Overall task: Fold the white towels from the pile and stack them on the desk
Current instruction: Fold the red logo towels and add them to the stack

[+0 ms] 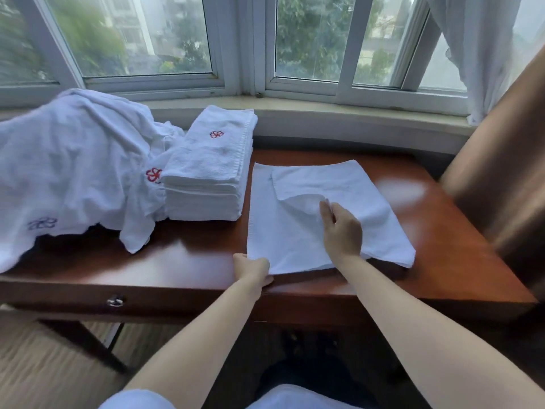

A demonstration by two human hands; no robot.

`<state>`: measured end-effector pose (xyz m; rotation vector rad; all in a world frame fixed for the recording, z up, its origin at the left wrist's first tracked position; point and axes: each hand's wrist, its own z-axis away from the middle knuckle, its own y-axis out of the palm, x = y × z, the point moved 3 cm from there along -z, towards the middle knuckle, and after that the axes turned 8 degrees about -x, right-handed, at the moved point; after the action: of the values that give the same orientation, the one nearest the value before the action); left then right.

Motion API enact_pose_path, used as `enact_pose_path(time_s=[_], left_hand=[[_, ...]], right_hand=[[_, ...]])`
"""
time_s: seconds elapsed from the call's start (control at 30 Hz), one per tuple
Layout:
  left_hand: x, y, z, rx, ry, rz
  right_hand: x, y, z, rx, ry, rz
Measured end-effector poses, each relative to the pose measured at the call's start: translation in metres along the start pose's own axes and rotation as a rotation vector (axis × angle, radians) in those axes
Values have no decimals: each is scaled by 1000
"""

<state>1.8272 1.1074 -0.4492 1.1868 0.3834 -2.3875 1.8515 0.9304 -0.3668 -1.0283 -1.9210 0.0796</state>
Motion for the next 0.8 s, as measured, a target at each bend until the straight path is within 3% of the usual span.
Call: enact_pose_path(time_s=[0.1,0.23,0.27,0.37,0.43,0.6,0.8], left_hand=[[-5,-20,-7,40,56,-100],[-9,-32,-16,4,212,-231],[-11,-33,-19,-61,260,-336],[-20,-29,-19,-232,555,-731],[-24,-19,-10,-200,723,-864],[-12,16,-7,137,566,-1046],[-6,22,-29,94,359,-531]], right_hand=[[18,17,12,43,-234,47],[-11,59,65,726,-258,202],[-20,60,79,785,-237,188],[-33,52,95,667,-196,143],[-37,46,92,587,-174,168],[-64,2,82,161,128,306],[-104,-45,88,-228,611,417]])
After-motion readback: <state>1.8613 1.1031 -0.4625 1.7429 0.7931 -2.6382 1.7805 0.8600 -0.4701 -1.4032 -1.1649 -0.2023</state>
